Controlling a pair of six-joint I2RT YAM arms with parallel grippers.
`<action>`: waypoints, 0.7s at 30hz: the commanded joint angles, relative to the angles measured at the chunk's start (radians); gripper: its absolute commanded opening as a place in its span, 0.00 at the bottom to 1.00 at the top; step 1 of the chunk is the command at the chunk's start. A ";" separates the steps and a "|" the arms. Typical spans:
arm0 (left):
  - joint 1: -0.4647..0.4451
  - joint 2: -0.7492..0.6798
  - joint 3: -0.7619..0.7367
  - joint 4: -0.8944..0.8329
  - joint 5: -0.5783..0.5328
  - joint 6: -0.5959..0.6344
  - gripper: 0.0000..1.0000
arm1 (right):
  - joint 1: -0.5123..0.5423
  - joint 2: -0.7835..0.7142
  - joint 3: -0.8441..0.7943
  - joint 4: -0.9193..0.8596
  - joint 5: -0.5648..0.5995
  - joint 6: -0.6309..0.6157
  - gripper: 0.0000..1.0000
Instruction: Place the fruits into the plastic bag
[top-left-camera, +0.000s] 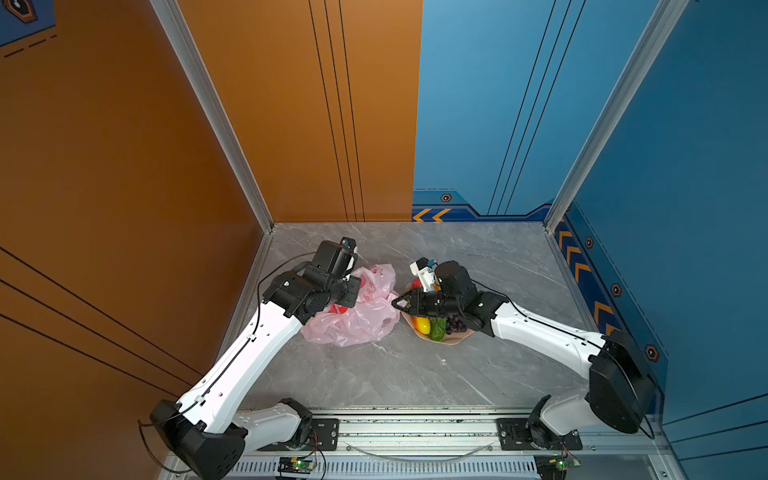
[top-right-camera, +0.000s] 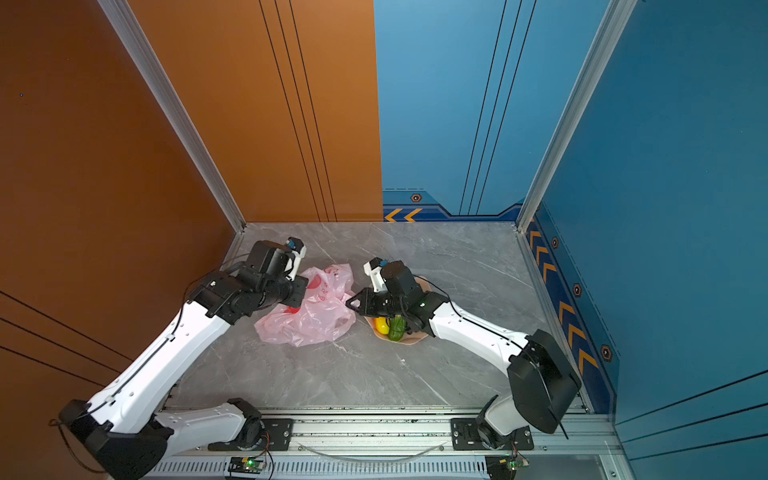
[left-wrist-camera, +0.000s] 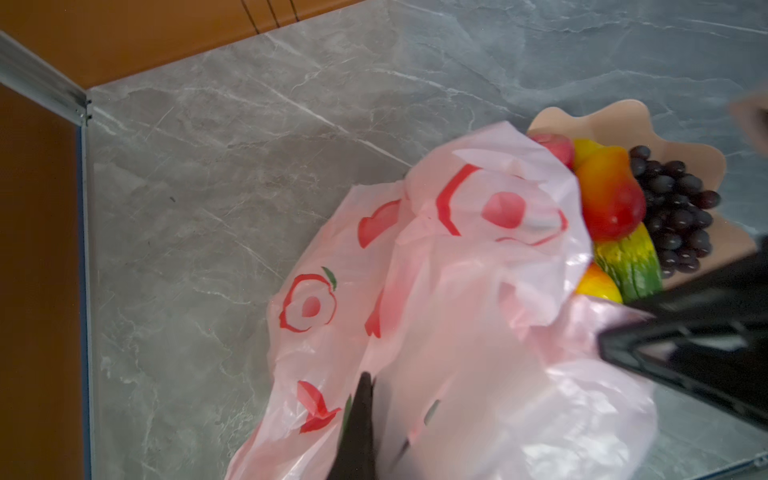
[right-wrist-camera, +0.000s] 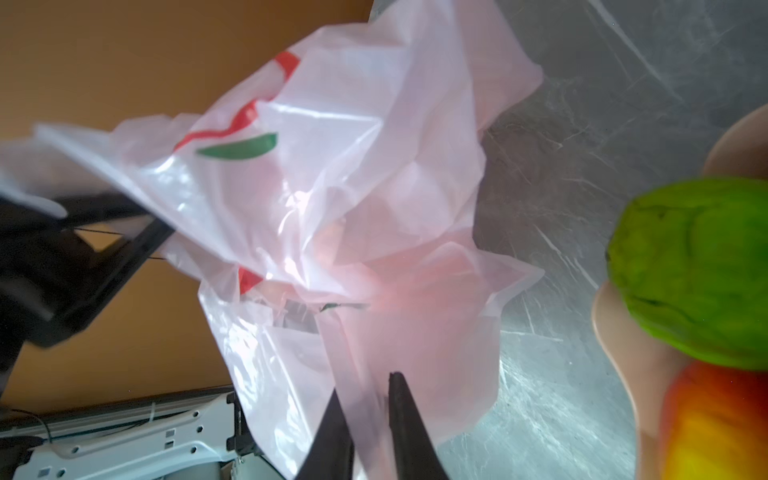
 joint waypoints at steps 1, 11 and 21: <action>0.042 0.074 0.063 0.010 -0.062 -0.028 0.00 | 0.085 -0.076 -0.012 -0.089 0.116 -0.078 0.14; -0.021 0.307 0.241 0.053 -0.067 -0.026 0.00 | 0.323 0.048 0.000 -0.107 0.204 -0.088 0.17; -0.028 0.244 0.139 0.056 0.031 -0.029 0.60 | 0.283 0.003 0.050 -0.216 0.178 -0.142 0.64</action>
